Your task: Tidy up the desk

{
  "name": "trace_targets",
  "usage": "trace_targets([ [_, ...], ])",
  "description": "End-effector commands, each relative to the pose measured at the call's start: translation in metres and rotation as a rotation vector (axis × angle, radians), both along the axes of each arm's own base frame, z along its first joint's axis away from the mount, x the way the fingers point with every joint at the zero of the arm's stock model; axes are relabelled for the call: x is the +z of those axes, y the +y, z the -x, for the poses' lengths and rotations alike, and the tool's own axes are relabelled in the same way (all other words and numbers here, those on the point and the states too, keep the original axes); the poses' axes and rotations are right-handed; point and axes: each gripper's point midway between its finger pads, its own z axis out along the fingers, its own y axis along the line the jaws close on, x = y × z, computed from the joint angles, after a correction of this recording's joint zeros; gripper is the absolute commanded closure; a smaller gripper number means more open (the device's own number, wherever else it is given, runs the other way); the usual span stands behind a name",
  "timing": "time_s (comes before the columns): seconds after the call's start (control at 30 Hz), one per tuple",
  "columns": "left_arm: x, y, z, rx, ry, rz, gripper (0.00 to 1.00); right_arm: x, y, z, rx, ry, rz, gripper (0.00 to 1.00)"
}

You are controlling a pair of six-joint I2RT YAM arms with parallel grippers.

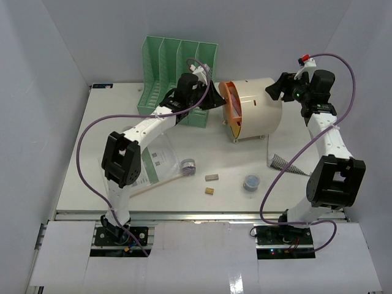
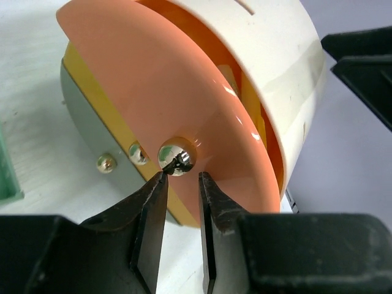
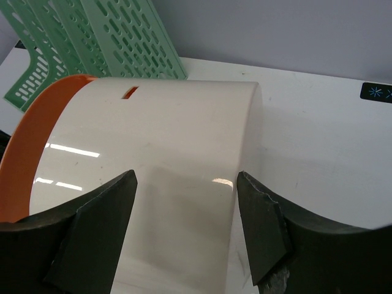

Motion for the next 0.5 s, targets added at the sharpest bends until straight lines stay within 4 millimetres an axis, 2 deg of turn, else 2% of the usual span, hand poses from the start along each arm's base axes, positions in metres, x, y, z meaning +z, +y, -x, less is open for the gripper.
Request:
trace_targets([
  [0.0, 0.041, -0.037, 0.005, -0.072, -0.055, 0.111, 0.62, 0.014, 0.011, 0.002, 0.037, -0.006, 0.002, 0.28],
  [0.1, 0.030, -0.059, 0.006, -0.091, -0.026, 0.125, 0.62, 0.013, 0.011, 0.004, 0.042, 0.001, 0.005, 0.28],
  [0.23, 0.027, -0.073, 0.007, -0.101, -0.012, 0.139, 0.61, 0.013, 0.013, 0.008, 0.057, 0.000, 0.009, 0.28],
  [0.37, 0.035, -0.064, 0.009, -0.072, -0.051, 0.124, 0.54, 0.022, 0.013, 0.016, 0.073, -0.044, 0.052, 0.25],
  [0.47, 0.052, -0.046, 0.012, -0.031, -0.152, 0.097, 0.47, 0.043, 0.010, 0.031, 0.073, -0.133, 0.119, 0.22],
])
